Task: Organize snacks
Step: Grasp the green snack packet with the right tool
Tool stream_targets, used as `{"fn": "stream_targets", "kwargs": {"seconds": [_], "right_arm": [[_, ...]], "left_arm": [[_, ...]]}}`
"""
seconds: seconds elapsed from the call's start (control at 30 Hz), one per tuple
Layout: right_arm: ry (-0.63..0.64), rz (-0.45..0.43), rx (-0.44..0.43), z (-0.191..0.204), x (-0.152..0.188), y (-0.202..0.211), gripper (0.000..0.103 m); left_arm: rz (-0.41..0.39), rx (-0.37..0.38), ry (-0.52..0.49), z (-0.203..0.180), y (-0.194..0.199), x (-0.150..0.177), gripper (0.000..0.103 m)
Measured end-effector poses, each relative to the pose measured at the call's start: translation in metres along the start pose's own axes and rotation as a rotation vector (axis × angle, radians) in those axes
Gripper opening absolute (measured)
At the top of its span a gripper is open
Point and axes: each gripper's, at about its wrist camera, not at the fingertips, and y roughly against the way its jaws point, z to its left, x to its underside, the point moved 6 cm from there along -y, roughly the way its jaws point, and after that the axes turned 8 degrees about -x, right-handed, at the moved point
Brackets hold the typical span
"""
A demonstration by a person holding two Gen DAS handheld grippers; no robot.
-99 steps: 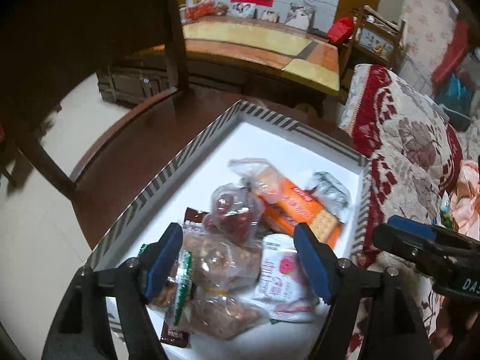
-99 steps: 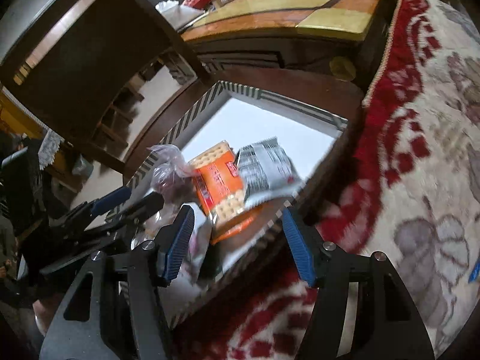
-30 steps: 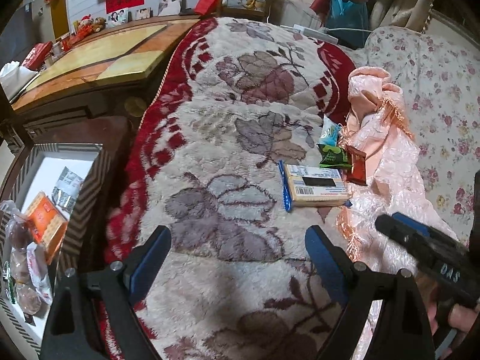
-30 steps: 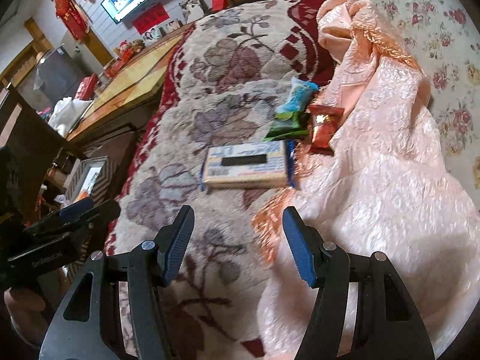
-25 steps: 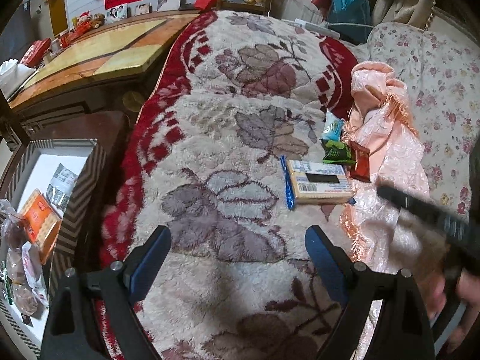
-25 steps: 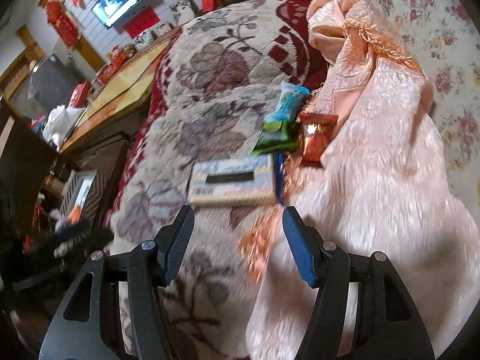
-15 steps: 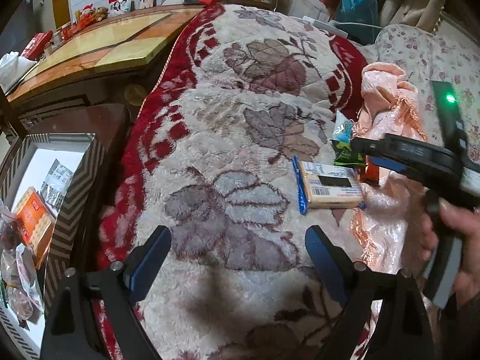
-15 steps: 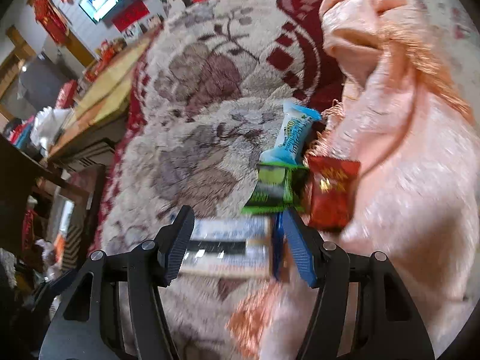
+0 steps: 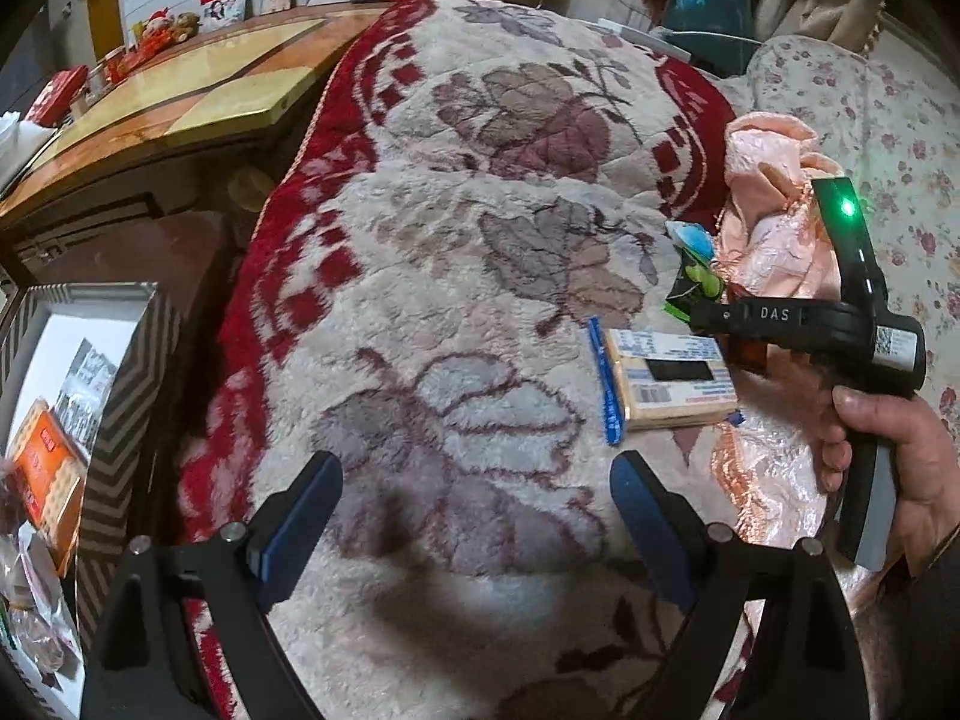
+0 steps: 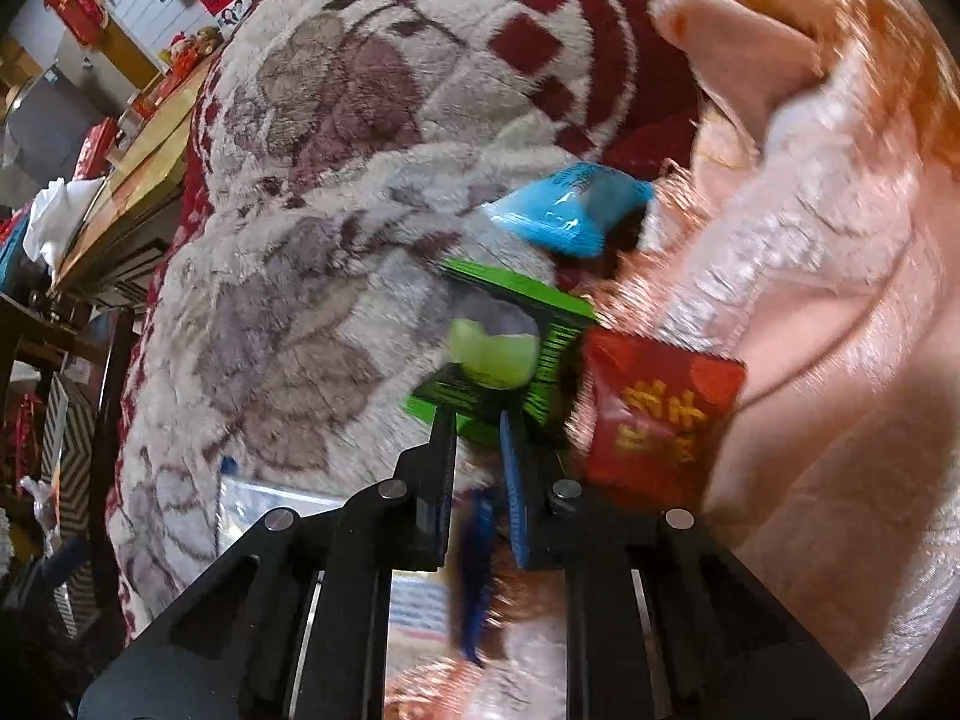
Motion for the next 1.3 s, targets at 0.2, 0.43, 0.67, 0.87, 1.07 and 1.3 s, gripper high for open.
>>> {"fn": "stream_targets", "kwargs": {"seconds": [0.2, 0.43, 0.67, 0.87, 1.07, 1.3], "right_arm": [[-0.06, -0.04, -0.041, -0.002, -0.001, 0.011, 0.058], [-0.109, -0.036, 0.01, 0.001, -0.018, -0.003, 0.058], [-0.033, -0.026, 0.028, 0.007, -0.026, -0.012, 0.019], [-0.043, -0.025, -0.072, -0.003, -0.012, 0.006, 0.01], [-0.136, -0.065, -0.13, -0.001, -0.013, 0.011, 0.068], [-0.242, -0.049, -0.039, 0.001, -0.034, -0.012, 0.068]], "left_arm": [[0.006, 0.003, -0.009, -0.003, 0.0, 0.003, 0.092], [0.008, 0.004, 0.003, 0.003, -0.002, 0.002, 0.092], [0.006, 0.025, -0.044, -0.006, -0.003, 0.0, 0.092], [-0.002, 0.052, -0.075, -0.018, -0.002, -0.006, 0.092], [0.011, 0.049, -0.072, -0.017, -0.005, -0.001, 0.092], [0.014, 0.05, -0.055, -0.011, -0.008, 0.0, 0.092]]}}
